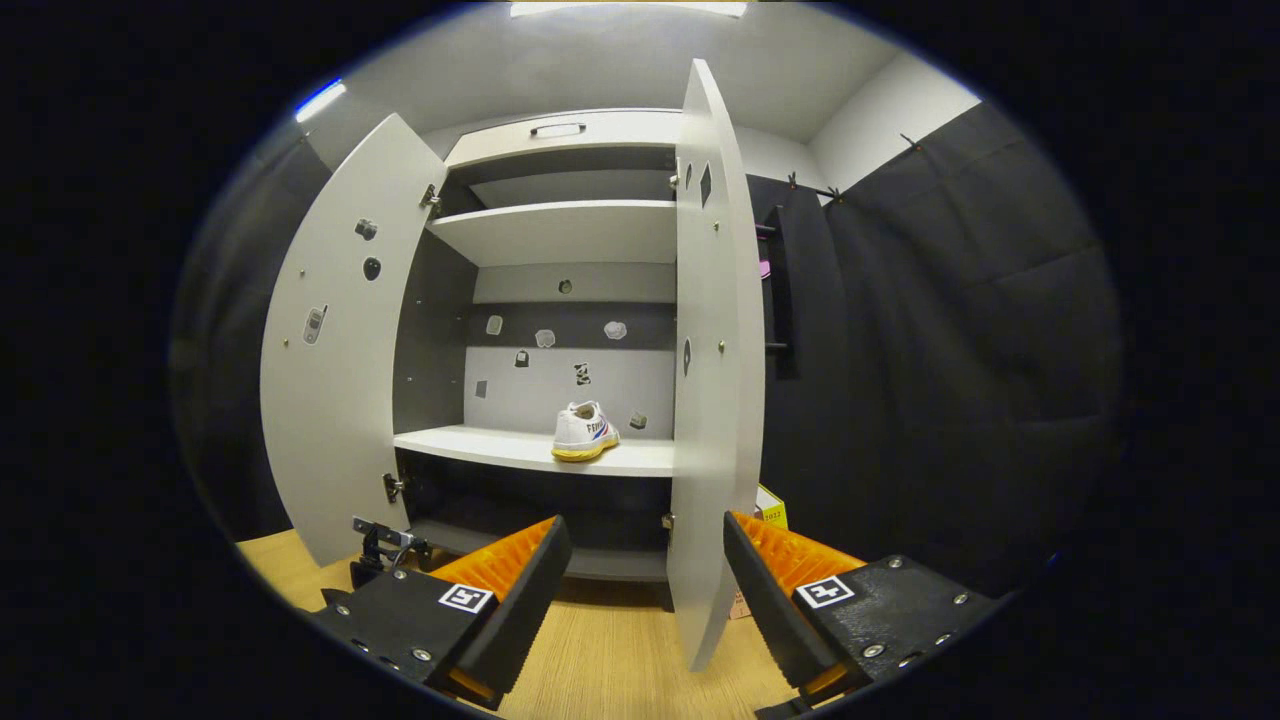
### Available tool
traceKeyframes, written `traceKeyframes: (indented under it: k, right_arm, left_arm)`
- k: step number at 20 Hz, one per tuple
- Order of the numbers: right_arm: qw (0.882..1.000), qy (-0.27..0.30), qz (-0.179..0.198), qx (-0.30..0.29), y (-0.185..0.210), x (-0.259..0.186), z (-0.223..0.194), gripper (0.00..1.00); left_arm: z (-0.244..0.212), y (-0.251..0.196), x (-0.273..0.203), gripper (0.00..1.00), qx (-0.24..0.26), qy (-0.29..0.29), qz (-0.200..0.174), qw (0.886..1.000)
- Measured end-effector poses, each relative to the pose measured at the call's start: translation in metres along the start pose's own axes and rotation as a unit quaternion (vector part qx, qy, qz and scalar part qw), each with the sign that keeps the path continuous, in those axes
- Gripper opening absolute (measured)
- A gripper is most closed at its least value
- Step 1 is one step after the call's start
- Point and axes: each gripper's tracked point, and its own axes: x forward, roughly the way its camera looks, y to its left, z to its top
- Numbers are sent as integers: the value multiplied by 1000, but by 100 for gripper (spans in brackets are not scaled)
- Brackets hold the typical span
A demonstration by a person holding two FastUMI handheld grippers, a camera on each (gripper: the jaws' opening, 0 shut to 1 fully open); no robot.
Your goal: Grab one shoe with the right hand and put it into the shoe cabinet, grab the other shoe with the left hand and put it into the shoe cabinet; then close the right door with the right hand and the left door with the left hand.
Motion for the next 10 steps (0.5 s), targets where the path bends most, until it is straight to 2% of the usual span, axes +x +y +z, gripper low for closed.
traceKeyframes:
  k: [2, 7, 10]
  right_arm:
    - [1000, -4, 2, 0, 2, -2, 6, 94]
    - [1000, -21, 8, 6, 8, 0, 18, 94]
    - [999, -22, 17, 16, 13, -1, 19, 94]
  left_arm:
    - [27, -6, -40, 11, -10, -24, 1, 1000]
    - [130, -17, -150, 10, -25, -110, 9, 994]
    - [227, -33, -184, 10, -21, -179, -10, 984]
